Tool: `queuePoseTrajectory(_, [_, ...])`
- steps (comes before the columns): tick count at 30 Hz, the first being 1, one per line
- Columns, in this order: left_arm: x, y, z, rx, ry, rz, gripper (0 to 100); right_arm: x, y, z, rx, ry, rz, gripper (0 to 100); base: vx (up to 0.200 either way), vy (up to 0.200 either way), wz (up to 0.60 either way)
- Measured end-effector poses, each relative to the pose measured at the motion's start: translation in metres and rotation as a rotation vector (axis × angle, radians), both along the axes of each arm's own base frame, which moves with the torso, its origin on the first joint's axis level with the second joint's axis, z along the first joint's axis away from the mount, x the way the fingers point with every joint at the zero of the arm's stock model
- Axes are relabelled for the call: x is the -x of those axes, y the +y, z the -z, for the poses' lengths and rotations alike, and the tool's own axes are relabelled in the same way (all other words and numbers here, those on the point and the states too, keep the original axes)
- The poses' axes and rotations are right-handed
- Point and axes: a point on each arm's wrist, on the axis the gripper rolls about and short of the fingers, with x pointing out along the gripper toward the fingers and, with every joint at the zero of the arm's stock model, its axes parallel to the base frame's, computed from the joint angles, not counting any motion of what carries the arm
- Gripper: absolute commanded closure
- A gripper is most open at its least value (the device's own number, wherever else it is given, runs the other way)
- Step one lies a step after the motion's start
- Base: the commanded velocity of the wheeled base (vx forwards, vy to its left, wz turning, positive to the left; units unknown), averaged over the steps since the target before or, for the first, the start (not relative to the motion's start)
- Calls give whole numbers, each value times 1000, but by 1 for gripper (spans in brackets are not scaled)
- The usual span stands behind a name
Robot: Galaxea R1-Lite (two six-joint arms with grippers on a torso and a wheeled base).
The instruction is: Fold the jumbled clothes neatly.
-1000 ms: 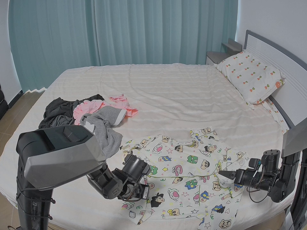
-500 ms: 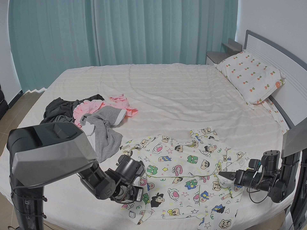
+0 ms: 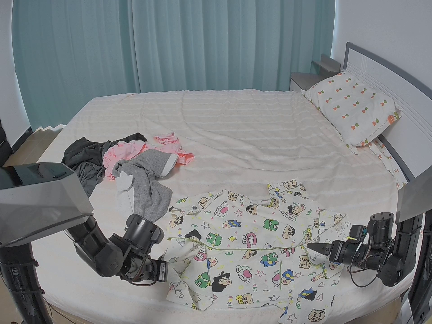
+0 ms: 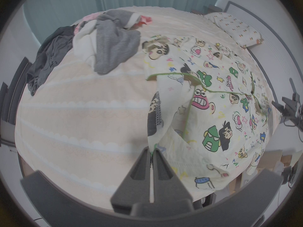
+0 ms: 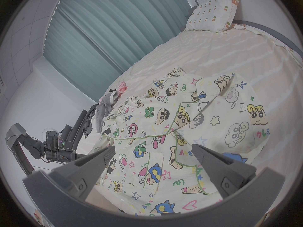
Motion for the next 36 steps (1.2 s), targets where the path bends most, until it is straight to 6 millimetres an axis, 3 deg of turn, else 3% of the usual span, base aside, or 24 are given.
queuePoseTrajectory(9, [1,27,9,18,-35,-80,100,0,0,0,0,2,-1,0,0,0,0])
queuePoseTrajectory(21, [12,37,29,31,-50,-99,100,0,0,1,0,8,2,0,0,0,0])
queuePoseTrajectory(22, [14,38,30,32,-52,-100,0,0,0,2,0,8,3,0,0,0,0])
queuePoseTrajectory(31, [28,47,34,31,-45,-121,0,0,0,2,0,9,2,0,0,0,0])
queuePoseTrajectory(36, [25,48,25,79,-113,-121,0,0,0,2,0,9,3,0,0,0,0])
